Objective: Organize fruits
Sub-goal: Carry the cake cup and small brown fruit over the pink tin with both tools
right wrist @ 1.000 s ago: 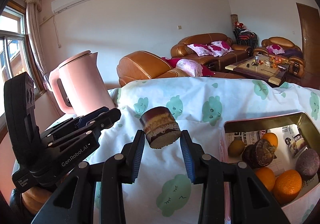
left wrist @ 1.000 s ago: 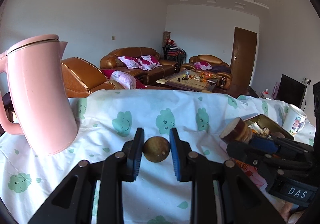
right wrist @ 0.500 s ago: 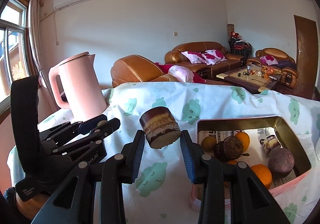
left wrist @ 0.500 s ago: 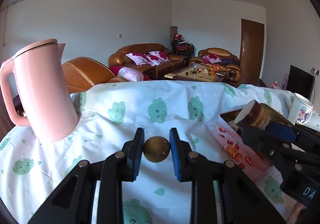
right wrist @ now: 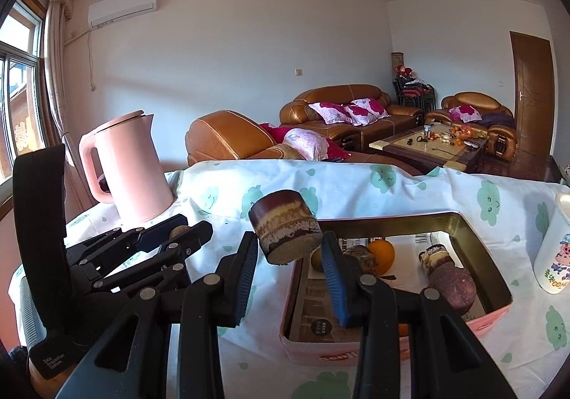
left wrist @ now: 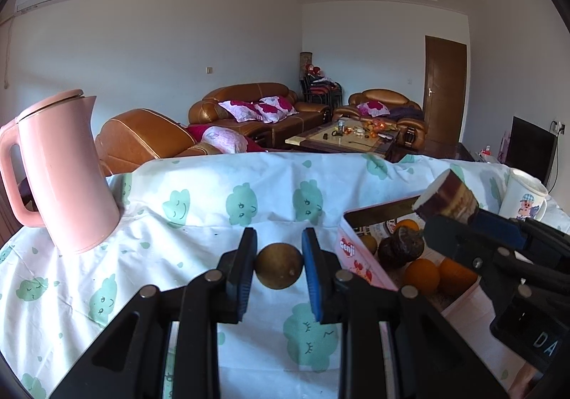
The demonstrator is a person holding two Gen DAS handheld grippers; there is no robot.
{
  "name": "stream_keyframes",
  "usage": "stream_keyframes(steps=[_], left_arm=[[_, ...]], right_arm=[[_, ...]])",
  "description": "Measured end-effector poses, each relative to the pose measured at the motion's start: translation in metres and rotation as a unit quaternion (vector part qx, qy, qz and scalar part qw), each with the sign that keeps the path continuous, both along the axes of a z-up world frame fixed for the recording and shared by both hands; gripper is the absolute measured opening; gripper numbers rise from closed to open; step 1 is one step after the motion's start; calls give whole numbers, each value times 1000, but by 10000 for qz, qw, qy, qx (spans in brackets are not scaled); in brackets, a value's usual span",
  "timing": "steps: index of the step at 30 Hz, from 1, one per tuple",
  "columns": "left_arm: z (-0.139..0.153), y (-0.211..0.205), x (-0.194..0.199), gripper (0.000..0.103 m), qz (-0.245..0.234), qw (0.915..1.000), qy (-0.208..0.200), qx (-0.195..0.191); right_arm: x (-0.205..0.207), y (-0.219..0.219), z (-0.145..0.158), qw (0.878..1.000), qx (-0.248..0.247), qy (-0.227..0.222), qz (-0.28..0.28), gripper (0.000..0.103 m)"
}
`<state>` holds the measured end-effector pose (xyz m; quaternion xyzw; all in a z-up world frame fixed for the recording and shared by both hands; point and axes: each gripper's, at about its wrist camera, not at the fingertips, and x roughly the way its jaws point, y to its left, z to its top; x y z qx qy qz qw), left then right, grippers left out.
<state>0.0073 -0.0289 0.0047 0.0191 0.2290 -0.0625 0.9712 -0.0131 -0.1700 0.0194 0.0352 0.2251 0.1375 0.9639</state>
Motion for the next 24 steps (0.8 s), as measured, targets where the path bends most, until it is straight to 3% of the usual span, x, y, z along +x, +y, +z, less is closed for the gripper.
stream_keyframes(steps=[13,24], left_arm=[[16,-44,6,27,-333,9993,-146,-12],[21,-93,16,27,-743,9971,-155,15]], right_arm=[[-9,-42,13,9984,-197,-345,-410,39],[-4,-88,17,9952,-172,-364,-891,39]])
